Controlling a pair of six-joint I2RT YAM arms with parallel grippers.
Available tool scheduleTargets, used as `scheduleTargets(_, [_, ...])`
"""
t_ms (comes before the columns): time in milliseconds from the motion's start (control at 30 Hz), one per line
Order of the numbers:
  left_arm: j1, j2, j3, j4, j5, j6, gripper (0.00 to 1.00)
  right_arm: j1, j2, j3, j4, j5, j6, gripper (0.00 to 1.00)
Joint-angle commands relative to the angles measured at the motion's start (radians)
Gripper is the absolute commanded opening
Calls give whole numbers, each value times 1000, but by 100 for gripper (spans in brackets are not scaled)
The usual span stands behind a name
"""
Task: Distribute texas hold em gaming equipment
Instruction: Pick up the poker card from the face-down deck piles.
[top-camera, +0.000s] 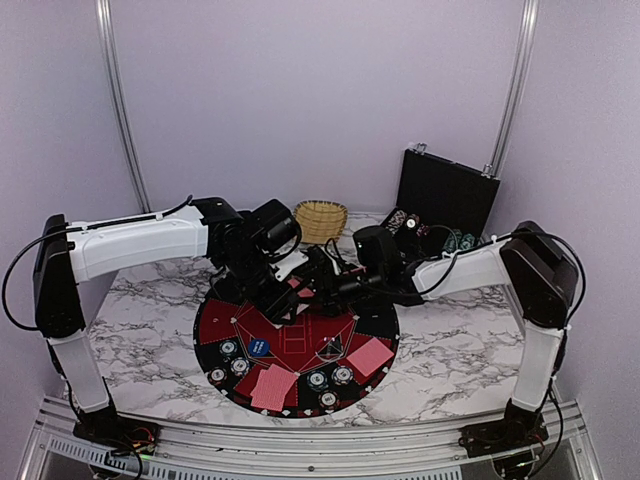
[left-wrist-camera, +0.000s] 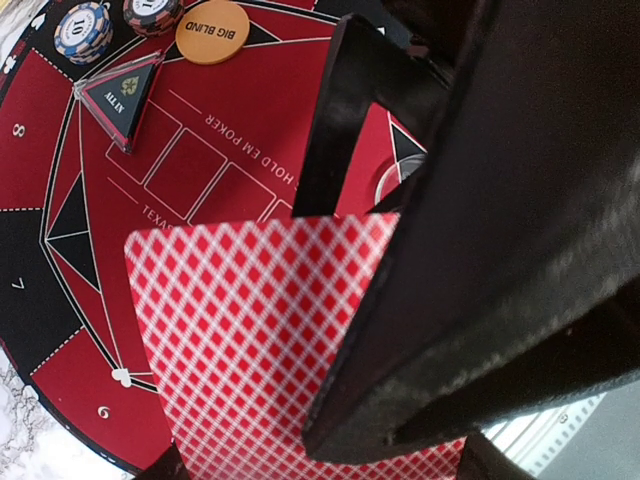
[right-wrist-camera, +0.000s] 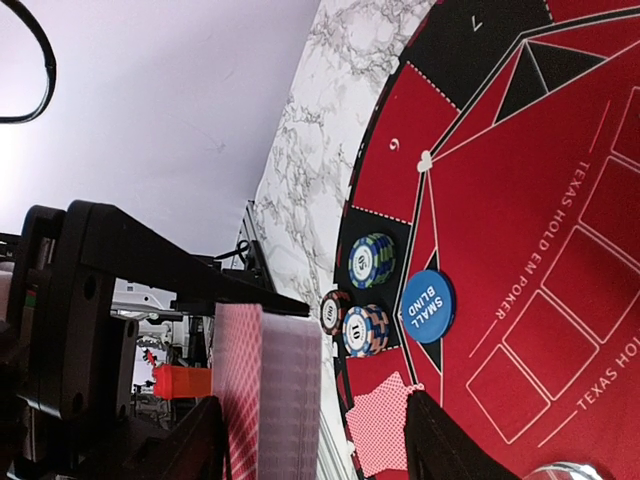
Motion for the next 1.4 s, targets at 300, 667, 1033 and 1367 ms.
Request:
scheduleTargets(300, [-5,-24,-11,-7,-2,1,49,-23,-51,-10,-32,38,-19,60])
scheduleTargets(667, [-6,-22,-13,-7,-4,-1,49,-32,-74,-19,-27,34,-18,60])
scheduleTargets(1033, [-4,-16,-8,-7,2,3,49,-47,-109,-29,-31,35,-19,52])
scheduleTargets(1367, [-4,-6,-4,-7,10,4,49,-51,-133,-30,-44,34,-24,37])
